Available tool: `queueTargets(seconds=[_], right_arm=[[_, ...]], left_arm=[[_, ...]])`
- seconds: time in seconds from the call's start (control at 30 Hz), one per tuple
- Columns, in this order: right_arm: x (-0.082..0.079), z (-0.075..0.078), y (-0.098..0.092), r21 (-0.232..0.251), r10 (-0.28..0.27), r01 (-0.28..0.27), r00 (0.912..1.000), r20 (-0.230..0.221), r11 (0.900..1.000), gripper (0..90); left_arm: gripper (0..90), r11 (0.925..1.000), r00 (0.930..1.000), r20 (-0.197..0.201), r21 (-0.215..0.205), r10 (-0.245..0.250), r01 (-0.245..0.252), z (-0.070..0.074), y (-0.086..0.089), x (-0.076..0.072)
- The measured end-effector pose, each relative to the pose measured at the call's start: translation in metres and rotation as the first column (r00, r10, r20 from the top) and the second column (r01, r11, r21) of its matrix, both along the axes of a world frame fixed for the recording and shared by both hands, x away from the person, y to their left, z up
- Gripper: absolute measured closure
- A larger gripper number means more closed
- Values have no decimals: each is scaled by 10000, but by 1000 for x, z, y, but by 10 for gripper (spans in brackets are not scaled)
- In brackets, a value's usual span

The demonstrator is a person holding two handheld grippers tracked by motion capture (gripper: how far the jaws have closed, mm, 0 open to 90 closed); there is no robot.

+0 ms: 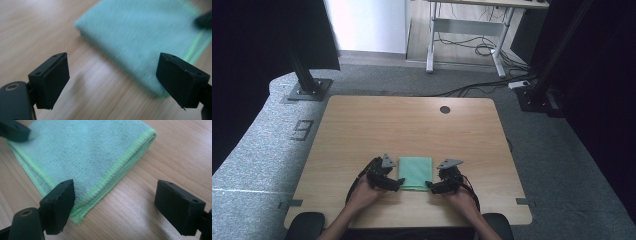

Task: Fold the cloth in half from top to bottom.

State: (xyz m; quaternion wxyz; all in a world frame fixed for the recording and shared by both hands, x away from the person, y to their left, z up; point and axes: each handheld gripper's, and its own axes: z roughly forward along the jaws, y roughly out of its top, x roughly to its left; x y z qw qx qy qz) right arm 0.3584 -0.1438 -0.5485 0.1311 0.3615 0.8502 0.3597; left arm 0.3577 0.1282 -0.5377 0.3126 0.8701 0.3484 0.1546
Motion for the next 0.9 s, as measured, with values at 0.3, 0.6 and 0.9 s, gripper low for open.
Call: queueTargets(seconds=[0.3, 0.6, 0.9], right_arm=[[23, 0, 6, 31, -203, 203, 9998, 16, 9998, 167], [58, -1, 10, 118, -564, 561, 9982, 208, 9984, 167], [84, -3, 12, 295, -951, 942, 9951, 280, 9951, 165]], left_arm=[[63, 9972, 9970, 237, -94, 741, -739, -4, 4, 27], [21, 9920, 9919, 324, -347, 1226, -1215, -7, 10, 63], [19, 9879, 9897, 179, -658, 1422, -1407, -10, 14, 90]])
